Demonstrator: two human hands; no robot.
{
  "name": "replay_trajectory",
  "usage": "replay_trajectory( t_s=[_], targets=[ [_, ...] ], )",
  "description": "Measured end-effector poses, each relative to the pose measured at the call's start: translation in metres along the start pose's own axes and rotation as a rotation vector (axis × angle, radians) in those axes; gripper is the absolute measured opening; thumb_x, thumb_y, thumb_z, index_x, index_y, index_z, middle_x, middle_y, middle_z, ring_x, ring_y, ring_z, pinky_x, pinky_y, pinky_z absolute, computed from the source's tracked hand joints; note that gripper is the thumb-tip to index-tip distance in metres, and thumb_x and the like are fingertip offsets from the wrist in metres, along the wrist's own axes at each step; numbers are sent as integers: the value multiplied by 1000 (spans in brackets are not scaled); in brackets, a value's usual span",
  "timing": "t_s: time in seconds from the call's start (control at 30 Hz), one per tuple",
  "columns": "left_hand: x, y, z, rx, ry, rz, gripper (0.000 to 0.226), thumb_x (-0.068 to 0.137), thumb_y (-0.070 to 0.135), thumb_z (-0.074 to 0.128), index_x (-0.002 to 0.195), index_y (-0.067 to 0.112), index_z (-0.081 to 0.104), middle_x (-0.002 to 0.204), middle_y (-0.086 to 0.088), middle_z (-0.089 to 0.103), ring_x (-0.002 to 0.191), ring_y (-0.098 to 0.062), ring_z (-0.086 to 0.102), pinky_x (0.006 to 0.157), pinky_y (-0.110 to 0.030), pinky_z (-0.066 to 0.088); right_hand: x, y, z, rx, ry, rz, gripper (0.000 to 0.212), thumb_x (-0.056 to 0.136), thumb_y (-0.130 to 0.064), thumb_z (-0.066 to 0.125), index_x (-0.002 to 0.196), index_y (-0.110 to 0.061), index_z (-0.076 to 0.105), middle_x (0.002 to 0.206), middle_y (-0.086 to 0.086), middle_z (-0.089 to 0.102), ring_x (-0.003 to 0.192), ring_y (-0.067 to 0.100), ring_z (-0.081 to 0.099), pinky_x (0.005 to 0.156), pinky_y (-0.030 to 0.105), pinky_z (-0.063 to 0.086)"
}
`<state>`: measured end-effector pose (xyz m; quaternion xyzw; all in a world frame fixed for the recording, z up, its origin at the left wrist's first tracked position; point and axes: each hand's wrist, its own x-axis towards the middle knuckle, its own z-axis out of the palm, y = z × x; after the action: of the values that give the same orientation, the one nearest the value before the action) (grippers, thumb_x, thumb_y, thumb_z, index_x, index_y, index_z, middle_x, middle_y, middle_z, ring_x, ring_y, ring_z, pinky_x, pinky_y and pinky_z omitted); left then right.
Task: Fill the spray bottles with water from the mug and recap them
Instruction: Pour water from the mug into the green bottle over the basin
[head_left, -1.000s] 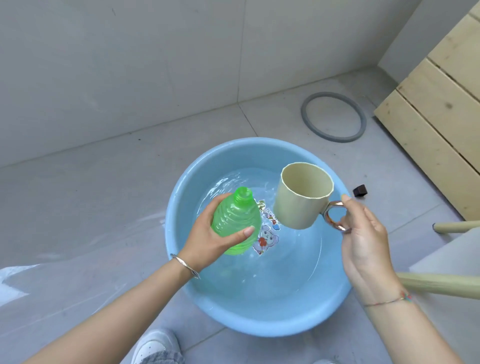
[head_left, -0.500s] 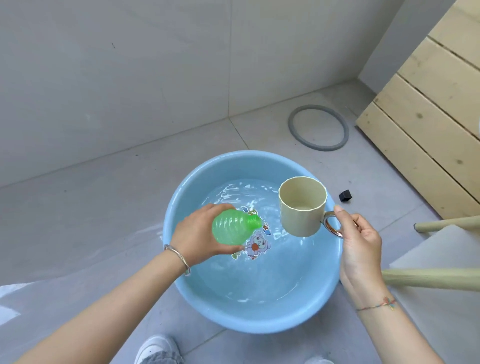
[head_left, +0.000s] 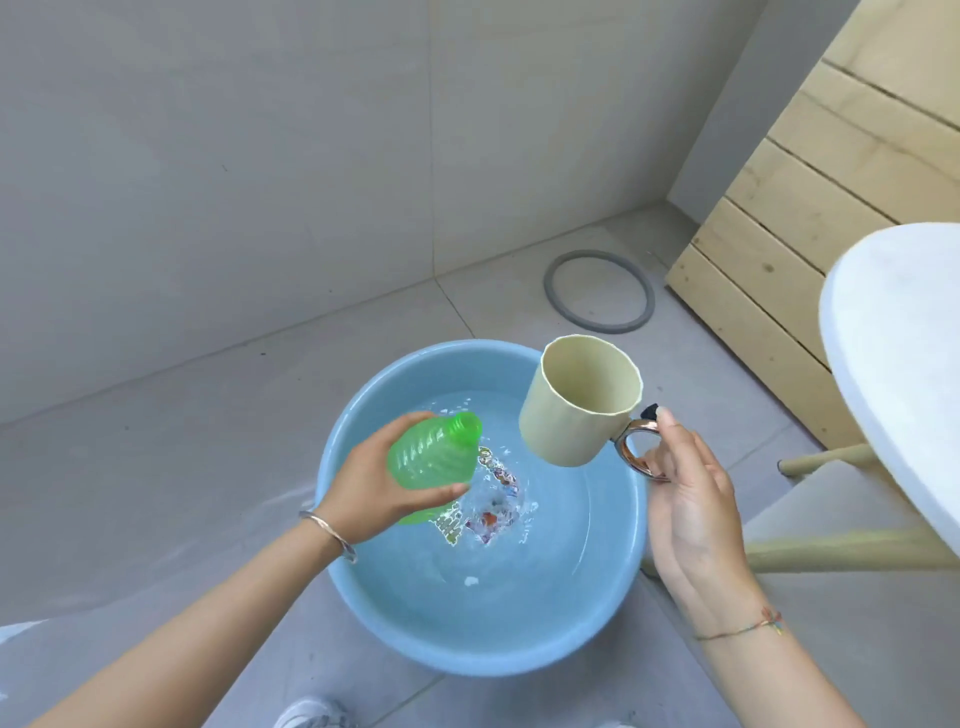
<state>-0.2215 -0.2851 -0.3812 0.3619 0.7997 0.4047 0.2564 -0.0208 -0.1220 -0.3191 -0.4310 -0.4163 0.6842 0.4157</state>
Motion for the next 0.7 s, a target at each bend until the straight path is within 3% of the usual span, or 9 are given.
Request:
replay_trajectory(
  t_s=[0.07, 0.13, 0.23, 0.33, 0.5, 0.7],
  targets=[
    [-1, 22, -7, -126, 35, 25, 74, 52, 61, 84, 117, 42, 54, 112, 32, 62, 107, 12, 56, 86, 1, 35, -11, -23, 11, 88, -47, -28, 28, 67, -40, 68, 54, -26, 47, 49, -12, 29, 57, 9, 30, 75, 26, 30],
    [-3, 49, -13, -261, 71, 58, 65, 59, 41, 90, 113, 39, 54, 102, 35, 64, 96, 14, 60, 80, -1, 40, -21, -47, 19, 143, -78, -59, 37, 76, -32, 61, 43, -25, 44, 49, -10, 28, 57, 10, 29, 73, 25, 30],
    [-4, 88, -24, -399, 94, 119, 57, 63, 22, 87, 110, 33, 56, 93, 31, 68, 85, 12, 64, 74, -4, 45, -33, -85, 23, 197, -102, -104, 38, 78, -31, 60, 48, -24, 38, 53, -7, 24, 57, 12, 24, 73, 25, 29],
    [-8, 126, -35, -470, 108, 166, 54, 61, 31, 81, 109, 34, 57, 94, 26, 70, 86, 8, 65, 74, -6, 46, -41, -122, 13, 205, -96, -179, 43, 85, -30, 59, 57, -19, 28, 56, -5, 22, 60, 14, 23, 79, 30, 31],
    [-19, 189, -41, -535, 76, 259, 60, 53, 47, 78, 108, 33, 59, 92, 21, 72, 84, 5, 67, 73, -8, 48, -48, -180, -19, 243, 1, -266, 45, 95, -20, 53, 53, -24, 39, 52, -8, 25, 56, 10, 27, 72, 25, 30],
    [-39, 251, -24, -550, 26, 333, 53, 60, 34, 81, 109, 26, 61, 90, 18, 73, 83, 2, 67, 72, -9, 48, -51, -214, -74, 176, 172, -373, 19, 91, -17, 58, 73, -23, 53, 53, -14, 38, 58, 4, 35, 63, 21, 30]
  ],
)
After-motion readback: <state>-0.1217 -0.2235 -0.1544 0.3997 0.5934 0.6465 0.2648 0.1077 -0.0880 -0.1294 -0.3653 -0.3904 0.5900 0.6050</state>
